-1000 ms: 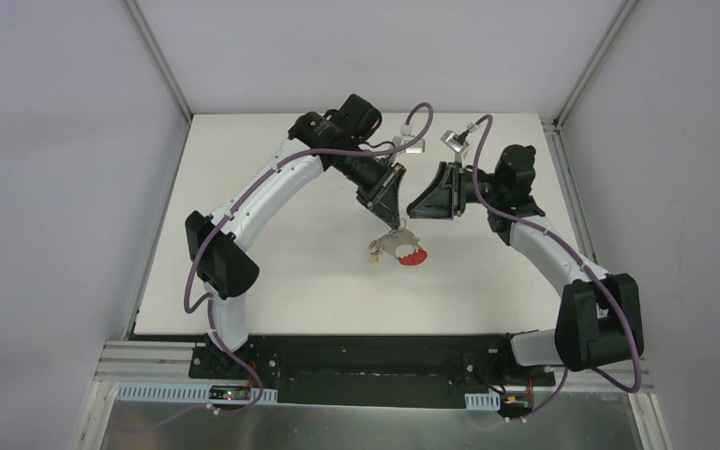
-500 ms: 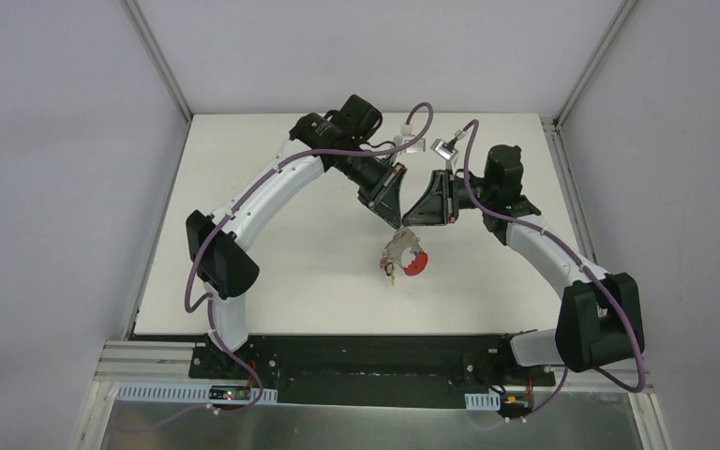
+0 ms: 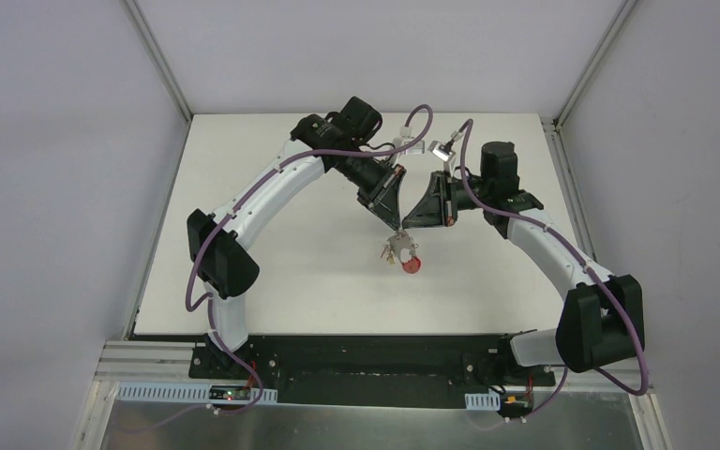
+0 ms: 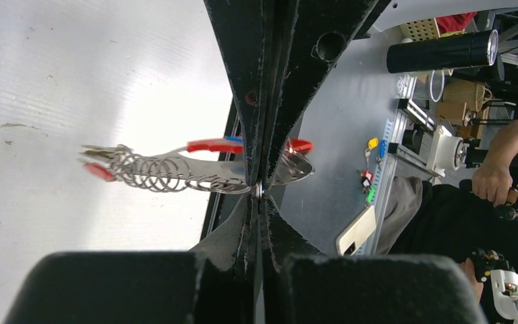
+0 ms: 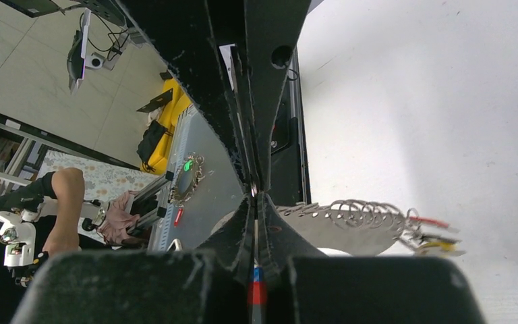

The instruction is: Put the keys on the keyring

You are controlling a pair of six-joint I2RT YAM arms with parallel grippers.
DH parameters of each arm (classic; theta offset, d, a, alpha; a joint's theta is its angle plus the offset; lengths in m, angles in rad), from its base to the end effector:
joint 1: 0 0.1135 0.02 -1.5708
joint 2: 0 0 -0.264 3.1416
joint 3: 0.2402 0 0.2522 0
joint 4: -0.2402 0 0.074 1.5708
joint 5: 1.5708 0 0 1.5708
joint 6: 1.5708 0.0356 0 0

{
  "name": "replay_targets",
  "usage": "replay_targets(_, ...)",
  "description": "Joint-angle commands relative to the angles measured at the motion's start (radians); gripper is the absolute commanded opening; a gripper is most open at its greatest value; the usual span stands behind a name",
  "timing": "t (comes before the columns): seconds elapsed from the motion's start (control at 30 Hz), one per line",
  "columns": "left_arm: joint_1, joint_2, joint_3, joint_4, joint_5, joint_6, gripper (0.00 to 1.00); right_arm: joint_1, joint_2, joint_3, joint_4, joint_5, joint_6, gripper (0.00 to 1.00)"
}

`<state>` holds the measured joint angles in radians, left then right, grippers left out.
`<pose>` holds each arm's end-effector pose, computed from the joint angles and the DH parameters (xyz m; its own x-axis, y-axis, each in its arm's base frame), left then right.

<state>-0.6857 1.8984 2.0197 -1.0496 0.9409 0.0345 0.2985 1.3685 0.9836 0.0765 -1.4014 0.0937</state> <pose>0.2896 -0.2741 0.3766 -0.5935 0.5118 -0.6212 0.7687 0.1317 -0.6259 0.2695 0.1196 0.3115 -0.3775 -0.0996 -0.9206 -0.9159 -0.1062 0.3870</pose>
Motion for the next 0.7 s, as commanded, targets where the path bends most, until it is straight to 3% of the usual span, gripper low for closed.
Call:
replay_targets(0.0,0.018,-0.010,0.004,0.045,0.061,-0.027,0.00,0.002,-0.020,0.059,0.003,0.024,-0.011,0.00)
replay_targets(0.07,0.043,-0.020,-0.019,0.111,0.079,-0.085,0.03,-0.003,-0.012,0.060,0.060,0.048,0.052,0.00)
replay_targets(0.2,0.090,-0.082,-0.155,0.393,0.116,-0.270,0.17,-0.020,0.007,0.033,0.262,0.096,0.273,0.00)
replay_targets(0.33,0.115,-0.121,-0.267,0.612,0.139,-0.435,0.22,-0.036,0.023,0.009,0.417,0.123,0.416,0.00)
replay_targets(0.53,0.151,-0.167,-0.453,1.027,0.163,-0.733,0.26,-0.060,0.037,-0.030,0.552,0.155,0.517,0.00)
replay_targets(0.67,0.153,-0.161,-0.495,1.167,0.170,-0.830,0.26,-0.074,0.050,-0.063,0.689,0.175,0.630,0.00)
